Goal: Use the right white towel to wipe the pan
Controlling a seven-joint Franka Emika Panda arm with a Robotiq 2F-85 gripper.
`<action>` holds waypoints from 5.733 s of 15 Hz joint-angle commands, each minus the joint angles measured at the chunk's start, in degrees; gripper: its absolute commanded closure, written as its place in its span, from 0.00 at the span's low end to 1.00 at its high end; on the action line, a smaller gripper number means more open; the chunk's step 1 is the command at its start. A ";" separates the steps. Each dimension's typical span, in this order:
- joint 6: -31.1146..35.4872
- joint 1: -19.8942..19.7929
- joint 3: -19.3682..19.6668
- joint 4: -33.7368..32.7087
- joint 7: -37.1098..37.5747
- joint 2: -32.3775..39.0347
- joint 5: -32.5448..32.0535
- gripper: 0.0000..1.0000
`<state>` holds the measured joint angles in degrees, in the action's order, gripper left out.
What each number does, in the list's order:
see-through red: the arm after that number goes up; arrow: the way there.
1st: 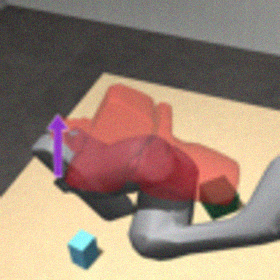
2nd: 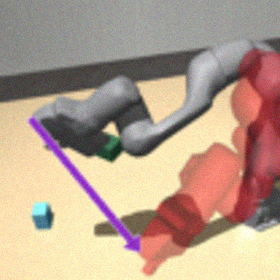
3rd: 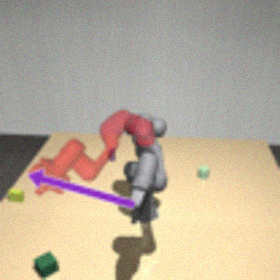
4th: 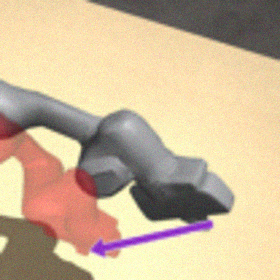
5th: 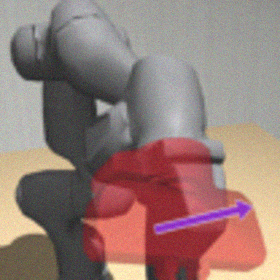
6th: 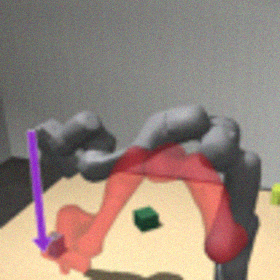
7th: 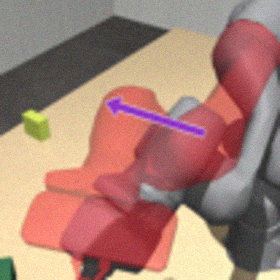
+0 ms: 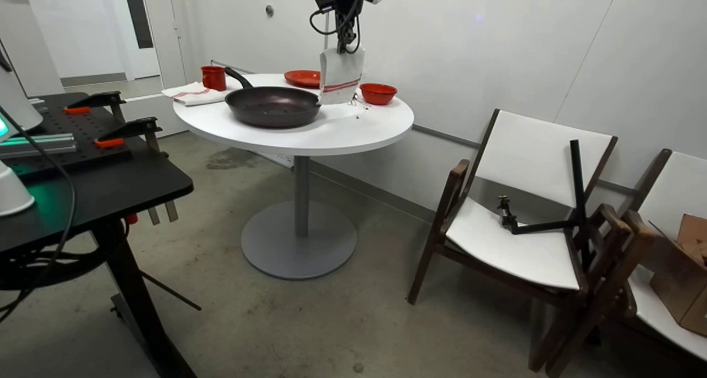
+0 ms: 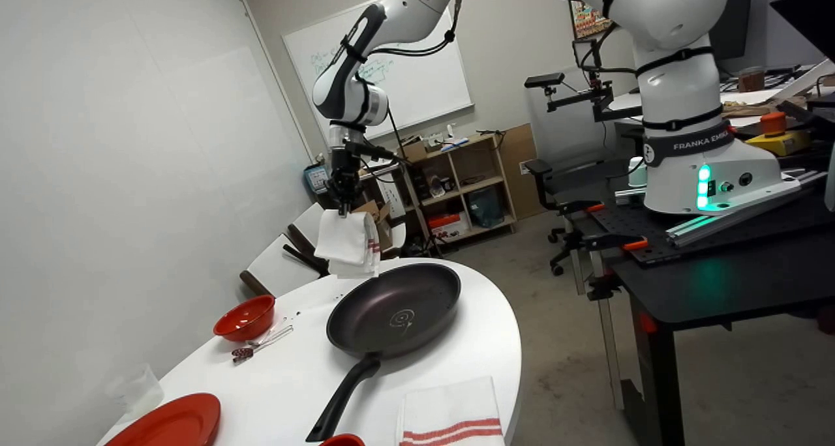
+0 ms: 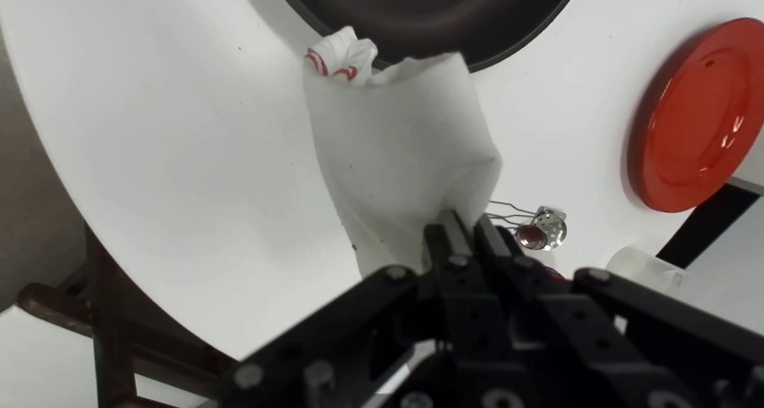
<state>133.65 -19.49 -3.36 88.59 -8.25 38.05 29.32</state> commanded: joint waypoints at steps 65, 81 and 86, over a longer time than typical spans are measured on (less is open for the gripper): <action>-19.25 7.19 14.10 -21.37 24.17 20.85 -14.07 0.00; -10.56 8.20 11.39 -6.98 19.74 6.52 -13.64 0.00; -8.24 8.35 7.83 4.47 16.02 -3.80 -12.54 0.00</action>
<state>123.24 -11.35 6.04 82.78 10.61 42.34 16.26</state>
